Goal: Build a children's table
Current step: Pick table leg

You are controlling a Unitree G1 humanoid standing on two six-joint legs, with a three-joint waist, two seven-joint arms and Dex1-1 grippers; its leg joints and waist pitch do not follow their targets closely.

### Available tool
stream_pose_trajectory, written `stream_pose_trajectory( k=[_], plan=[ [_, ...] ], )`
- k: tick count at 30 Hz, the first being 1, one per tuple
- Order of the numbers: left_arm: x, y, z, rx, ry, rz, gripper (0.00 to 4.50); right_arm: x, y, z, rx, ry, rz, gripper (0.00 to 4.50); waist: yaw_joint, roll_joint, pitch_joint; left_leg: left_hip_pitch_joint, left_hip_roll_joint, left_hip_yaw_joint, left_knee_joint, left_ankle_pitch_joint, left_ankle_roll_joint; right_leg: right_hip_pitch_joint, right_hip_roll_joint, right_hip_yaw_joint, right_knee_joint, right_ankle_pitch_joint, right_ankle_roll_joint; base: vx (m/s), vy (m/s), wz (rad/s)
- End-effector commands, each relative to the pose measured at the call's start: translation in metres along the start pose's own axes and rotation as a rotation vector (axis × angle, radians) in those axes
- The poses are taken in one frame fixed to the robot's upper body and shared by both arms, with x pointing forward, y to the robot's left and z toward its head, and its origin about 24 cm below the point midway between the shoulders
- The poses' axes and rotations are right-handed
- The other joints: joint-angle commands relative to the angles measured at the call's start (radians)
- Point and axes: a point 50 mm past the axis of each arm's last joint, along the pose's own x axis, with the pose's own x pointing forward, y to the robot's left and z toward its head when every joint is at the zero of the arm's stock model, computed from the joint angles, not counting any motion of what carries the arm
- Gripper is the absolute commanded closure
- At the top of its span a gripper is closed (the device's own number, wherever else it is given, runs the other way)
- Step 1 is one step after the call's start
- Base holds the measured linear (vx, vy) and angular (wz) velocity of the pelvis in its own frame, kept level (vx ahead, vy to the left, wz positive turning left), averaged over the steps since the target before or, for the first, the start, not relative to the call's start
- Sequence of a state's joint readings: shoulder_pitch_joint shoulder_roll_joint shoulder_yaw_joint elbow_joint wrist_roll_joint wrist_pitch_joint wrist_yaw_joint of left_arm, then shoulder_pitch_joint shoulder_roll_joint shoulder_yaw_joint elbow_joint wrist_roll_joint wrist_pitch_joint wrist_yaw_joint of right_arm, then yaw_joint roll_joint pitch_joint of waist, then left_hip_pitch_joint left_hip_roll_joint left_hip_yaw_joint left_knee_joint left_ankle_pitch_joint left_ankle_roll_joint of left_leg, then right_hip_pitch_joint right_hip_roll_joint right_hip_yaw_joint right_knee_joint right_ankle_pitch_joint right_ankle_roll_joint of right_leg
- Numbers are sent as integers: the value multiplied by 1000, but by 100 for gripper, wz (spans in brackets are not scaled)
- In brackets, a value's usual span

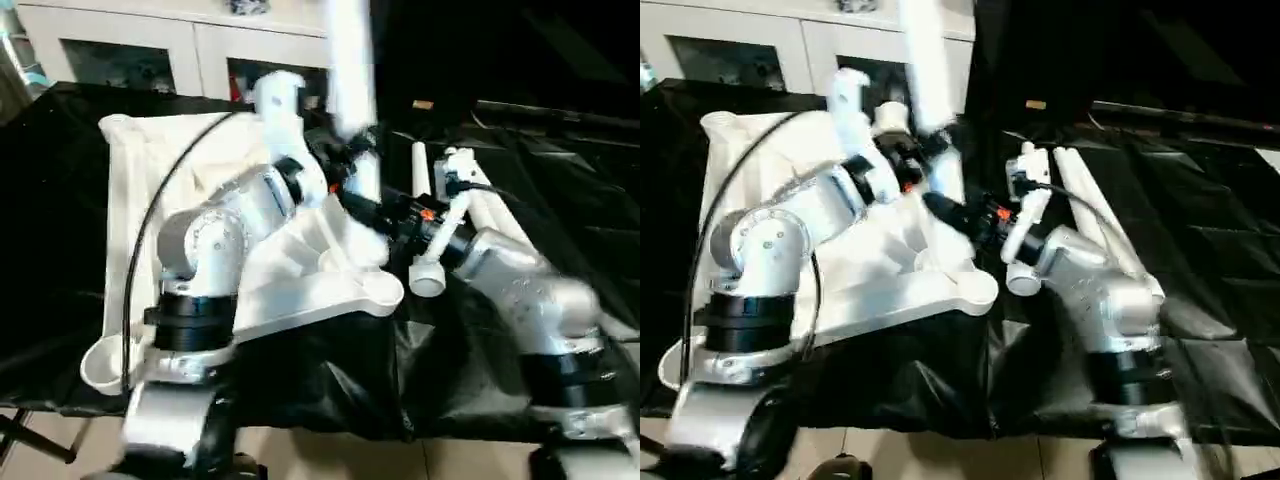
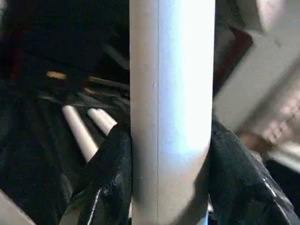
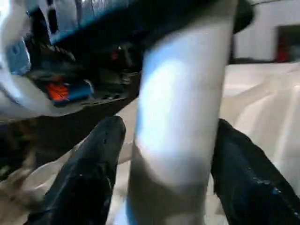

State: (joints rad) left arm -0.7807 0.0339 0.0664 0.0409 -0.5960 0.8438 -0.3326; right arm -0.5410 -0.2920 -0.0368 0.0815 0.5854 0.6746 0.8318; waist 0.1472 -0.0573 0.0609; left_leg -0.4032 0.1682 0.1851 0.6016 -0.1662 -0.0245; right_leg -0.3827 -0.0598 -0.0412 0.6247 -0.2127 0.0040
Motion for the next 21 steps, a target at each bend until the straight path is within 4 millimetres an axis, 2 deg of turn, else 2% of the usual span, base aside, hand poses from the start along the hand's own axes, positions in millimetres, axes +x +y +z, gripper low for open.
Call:
stream_pose_trajectory(
  k=[1,9,14,21],
  plan=[
    [-1,-11,1,40,22,-118,262,-8,3,7,19,19,97,146,-1,4,-70,38,63,-27,-71,-120,-26,41,-88,41,-65,-28,-184,0,0,0],
    [-9,-24,3,69,61,-367,262,-20,6,10,22,155,236,146,-2,0,-71,37,64,-24,-66,-97,-13,41,-90,41,-61,-30,-216,0,0,0],
    [-10,-28,3,50,66,-430,262,-20,3,7,13,205,250,146,-2,-1,-70,38,65,-22,-65,-108,-15,40,-92,41,-62,-44,-232,0,0,0],
    [-9,-31,0,35,72,-472,262,-19,3,9,-9,227,267,146,-1,-1,-73,39,65,-22,-62,-92,-6,40,-90,40,-56,-15,-242,0,0,0]
  ],
)
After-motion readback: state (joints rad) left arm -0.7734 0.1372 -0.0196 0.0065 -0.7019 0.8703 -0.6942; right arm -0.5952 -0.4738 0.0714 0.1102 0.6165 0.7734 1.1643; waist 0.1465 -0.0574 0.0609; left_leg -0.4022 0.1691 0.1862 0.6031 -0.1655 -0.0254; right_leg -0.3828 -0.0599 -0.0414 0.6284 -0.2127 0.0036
